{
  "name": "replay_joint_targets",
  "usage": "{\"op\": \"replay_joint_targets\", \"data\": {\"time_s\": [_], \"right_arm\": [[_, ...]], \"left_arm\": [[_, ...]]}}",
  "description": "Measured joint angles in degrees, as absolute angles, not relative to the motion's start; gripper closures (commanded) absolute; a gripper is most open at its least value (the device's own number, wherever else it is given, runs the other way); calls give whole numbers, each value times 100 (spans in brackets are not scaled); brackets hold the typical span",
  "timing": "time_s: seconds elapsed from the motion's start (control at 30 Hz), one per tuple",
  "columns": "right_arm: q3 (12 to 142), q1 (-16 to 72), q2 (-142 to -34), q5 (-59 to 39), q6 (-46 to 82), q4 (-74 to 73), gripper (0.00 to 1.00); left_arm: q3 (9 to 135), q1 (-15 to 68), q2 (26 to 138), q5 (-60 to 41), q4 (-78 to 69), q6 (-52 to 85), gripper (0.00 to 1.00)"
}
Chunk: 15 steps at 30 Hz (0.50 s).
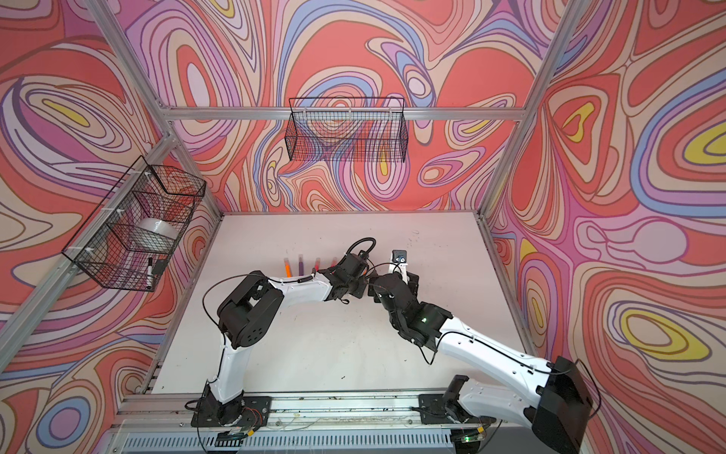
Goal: Insert the pens into the pen caps
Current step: 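Lower the capped marker to the table with the left gripper while the right withdraws, then open the left gripper and lift it away from the capped marker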
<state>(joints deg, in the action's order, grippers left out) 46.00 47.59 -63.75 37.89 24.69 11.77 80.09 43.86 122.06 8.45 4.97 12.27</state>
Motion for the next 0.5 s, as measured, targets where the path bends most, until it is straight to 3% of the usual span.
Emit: {"op": "replay_joint_targets", "data": {"time_s": [0.07, 0.13, 0.17, 0.3, 0.5], "right_arm": [[4600, 4709, -6359, 3795, 2167, 1017, 2], [4602, 4547, -6320, 3798, 1955, 875, 2], [4606, 4403, -6305, 3771, 1861, 808, 2], [4772, 3555, -6453, 3420, 1474, 554, 2], [4624, 2139, -7087, 2703, 1074, -360, 2]], "left_arm": [[8058, 4386, 12228, 836, 504, 1166, 46], [8038, 4386, 12191, 843, 523, 1109, 13], [7999, 4386, 12140, 845, 537, 1076, 1], [7579, 4386, 11461, 908, 679, 1031, 0], [6801, 4381, 9535, 1474, 543, 956, 0]]}}
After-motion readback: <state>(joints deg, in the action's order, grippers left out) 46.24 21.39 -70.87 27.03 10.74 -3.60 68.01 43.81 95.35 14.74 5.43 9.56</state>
